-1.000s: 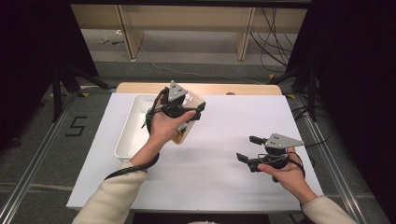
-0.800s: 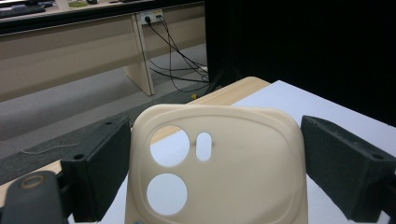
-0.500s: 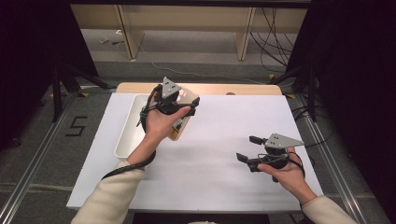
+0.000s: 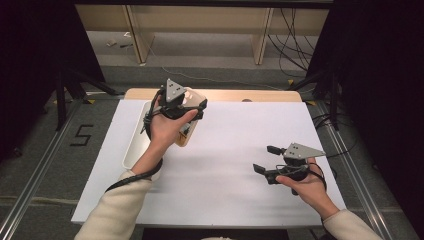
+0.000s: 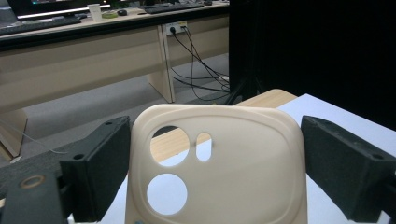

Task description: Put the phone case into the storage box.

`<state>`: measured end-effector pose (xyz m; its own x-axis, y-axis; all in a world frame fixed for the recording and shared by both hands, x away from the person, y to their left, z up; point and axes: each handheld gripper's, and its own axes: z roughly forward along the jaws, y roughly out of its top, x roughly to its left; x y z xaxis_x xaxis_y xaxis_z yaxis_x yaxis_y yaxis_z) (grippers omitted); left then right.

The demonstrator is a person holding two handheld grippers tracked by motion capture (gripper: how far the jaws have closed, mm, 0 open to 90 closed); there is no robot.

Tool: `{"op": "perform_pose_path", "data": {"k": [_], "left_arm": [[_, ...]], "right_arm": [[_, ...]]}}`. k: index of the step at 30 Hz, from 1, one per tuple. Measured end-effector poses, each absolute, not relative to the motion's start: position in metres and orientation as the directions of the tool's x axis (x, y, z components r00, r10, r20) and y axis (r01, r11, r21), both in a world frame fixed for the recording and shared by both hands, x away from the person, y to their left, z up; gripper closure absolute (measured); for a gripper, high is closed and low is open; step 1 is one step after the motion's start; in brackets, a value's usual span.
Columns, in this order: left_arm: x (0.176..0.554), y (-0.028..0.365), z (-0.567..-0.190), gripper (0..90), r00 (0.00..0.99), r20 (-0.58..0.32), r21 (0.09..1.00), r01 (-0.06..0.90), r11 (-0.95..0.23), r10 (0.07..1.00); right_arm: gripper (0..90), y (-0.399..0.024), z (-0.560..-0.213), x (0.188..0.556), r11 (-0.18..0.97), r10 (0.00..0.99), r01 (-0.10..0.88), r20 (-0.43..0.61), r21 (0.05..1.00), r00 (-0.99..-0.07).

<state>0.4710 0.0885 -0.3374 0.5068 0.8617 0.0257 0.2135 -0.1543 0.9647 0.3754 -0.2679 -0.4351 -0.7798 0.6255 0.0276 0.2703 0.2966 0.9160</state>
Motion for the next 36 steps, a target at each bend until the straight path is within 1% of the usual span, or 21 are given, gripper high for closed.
{"op": "perform_pose_path", "data": {"k": [23,36], "left_arm": [[0.476,0.106,-0.334,11.2,0.459,0.031,0.967,0.211,-0.143,0.888],[0.477,0.114,-0.331,11.2,0.437,0.019,0.970,0.209,-0.122,0.899]], "right_arm": [[15.2,-0.268,-0.436,0.376,0.299,0.626,0.273,0.029,0.914,-0.779],[15.3,-0.267,-0.436,0.375,0.297,0.624,0.274,0.031,0.915,-0.781]]}}
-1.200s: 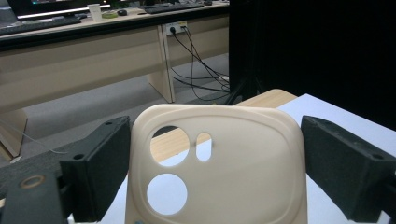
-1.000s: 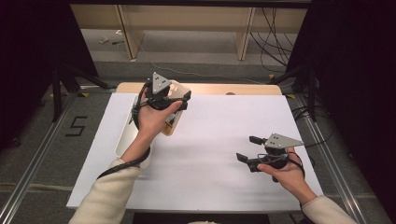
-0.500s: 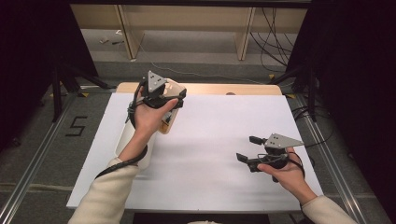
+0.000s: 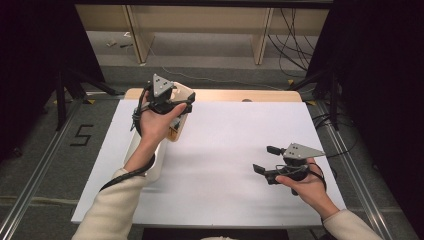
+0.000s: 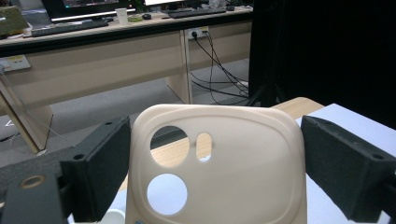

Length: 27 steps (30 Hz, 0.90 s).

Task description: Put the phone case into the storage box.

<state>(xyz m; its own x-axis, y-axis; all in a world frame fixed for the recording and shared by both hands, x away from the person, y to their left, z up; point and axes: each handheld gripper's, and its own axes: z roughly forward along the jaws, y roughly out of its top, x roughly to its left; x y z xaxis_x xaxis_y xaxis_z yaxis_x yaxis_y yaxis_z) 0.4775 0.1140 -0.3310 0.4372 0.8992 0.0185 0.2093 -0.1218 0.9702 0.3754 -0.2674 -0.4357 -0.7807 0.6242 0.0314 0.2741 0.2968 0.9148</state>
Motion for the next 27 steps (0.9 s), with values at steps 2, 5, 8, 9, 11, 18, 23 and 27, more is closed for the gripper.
{"op": "perform_pose_path", "data": {"k": [2,5,8,9,11,18,23,27], "left_arm": [[0.478,0.115,-0.331,11.2,0.435,0.018,0.971,0.208,-0.120,0.900],[0.478,0.117,-0.330,11.2,0.433,0.017,0.971,0.207,-0.118,0.901],[0.478,0.118,-0.329,11.2,0.429,0.014,0.972,0.207,-0.113,0.903],[0.478,0.119,-0.329,11.2,0.427,0.014,0.972,0.208,-0.113,0.904],[0.478,0.120,-0.328,11.2,0.423,0.014,0.972,0.206,-0.112,0.906],[0.478,0.123,-0.327,11.2,0.415,0.013,0.973,0.203,-0.107,0.910],[0.478,0.126,-0.326,11.2,0.409,0.012,0.974,0.201,-0.103,0.913],[0.479,0.127,-0.326,11.2,0.404,0.009,0.974,0.202,-0.099,0.915]], "right_arm": [[15.3,-0.267,-0.436,0.375,0.296,0.624,0.274,0.032,0.915,-0.781],[15.4,-0.268,-0.436,0.376,0.297,0.624,0.273,0.030,0.915,-0.781],[15.3,-0.268,-0.436,0.375,0.298,0.625,0.274,0.030,0.915,-0.780],[15.3,-0.268,-0.436,0.376,0.297,0.625,0.273,0.030,0.915,-0.780],[15.4,-0.268,-0.435,0.375,0.297,0.624,0.274,0.031,0.915,-0.781],[15.4,-0.268,-0.435,0.375,0.297,0.625,0.274,0.031,0.915,-0.780],[15.4,-0.268,-0.435,0.375,0.298,0.624,0.274,0.030,0.915,-0.781],[15.4,-0.268,-0.435,0.375,0.298,0.624,0.273,0.030,0.915,-0.781]]}}
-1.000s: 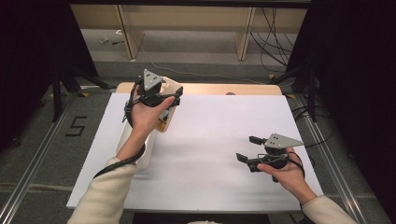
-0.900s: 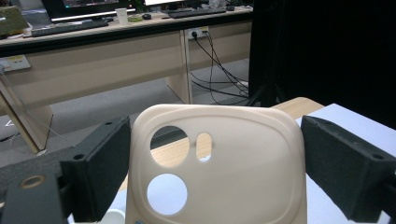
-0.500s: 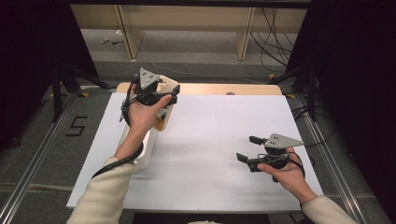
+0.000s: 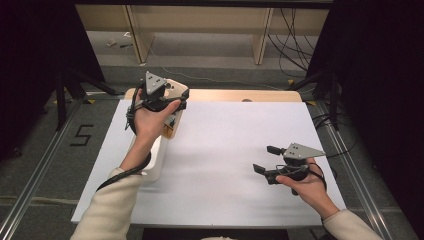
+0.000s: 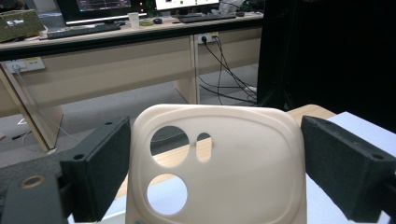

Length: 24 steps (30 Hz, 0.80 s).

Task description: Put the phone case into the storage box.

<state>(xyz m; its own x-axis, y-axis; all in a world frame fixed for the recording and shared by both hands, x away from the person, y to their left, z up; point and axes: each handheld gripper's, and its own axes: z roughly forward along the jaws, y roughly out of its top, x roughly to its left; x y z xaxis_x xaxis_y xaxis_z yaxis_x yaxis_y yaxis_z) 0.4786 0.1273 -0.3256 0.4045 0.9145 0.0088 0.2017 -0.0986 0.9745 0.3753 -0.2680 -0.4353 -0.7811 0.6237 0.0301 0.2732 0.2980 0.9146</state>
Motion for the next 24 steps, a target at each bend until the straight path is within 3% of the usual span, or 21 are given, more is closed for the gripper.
{"op": "perform_pose_path", "data": {"k": [24], "left_arm": [[0.481,0.138,-0.324,11.2,0.381,-0.003,0.976,0.204,-0.081,0.925]], "right_arm": [[15.4,-0.268,-0.435,0.375,0.297,0.624,0.274,0.031,0.915,-0.781]]}}
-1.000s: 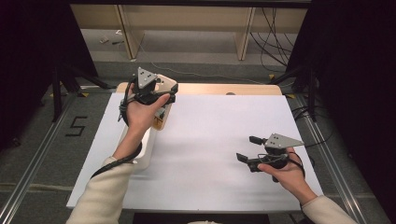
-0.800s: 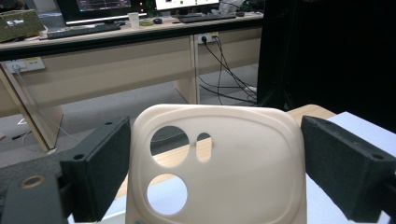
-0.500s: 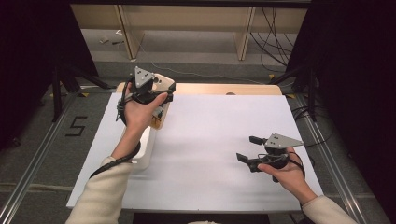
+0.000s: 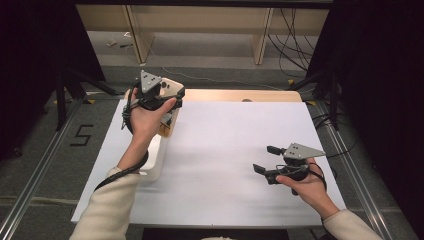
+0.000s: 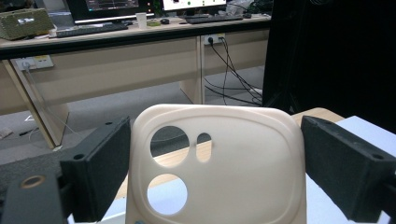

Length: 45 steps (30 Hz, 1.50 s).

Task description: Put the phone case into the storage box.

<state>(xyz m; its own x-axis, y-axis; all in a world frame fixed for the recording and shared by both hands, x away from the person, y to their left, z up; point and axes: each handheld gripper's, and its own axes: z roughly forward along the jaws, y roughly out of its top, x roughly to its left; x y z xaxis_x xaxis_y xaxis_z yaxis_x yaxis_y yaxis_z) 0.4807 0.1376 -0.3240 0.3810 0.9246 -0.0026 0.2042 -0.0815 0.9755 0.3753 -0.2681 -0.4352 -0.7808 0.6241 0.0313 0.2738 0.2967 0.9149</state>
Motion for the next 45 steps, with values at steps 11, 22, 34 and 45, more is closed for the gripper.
{"op": "perform_pose_path", "data": {"k": [11,22,34,45], "left_arm": [[0.482,0.143,-0.324,11.2,0.369,-0.009,0.976,0.205,-0.072,0.929],[0.483,0.148,-0.325,11.2,0.357,-0.014,0.976,0.209,-0.065,0.934],[0.484,0.153,-0.324,11.2,0.341,-0.020,0.976,0.209,-0.055,0.940],[0.485,0.160,-0.324,11.2,0.324,-0.026,0.976,0.211,-0.045,0.946]], "right_arm": [[15.4,-0.268,-0.435,0.375,0.297,0.624,0.272,0.030,0.915,-0.781],[15.4,-0.268,-0.435,0.375,0.297,0.623,0.272,0.030,0.915,-0.782],[15.4,-0.268,-0.435,0.375,0.297,0.623,0.272,0.031,0.915,-0.782],[15.4,-0.268,-0.435,0.375,0.297,0.622,0.274,0.033,0.915,-0.783]]}}
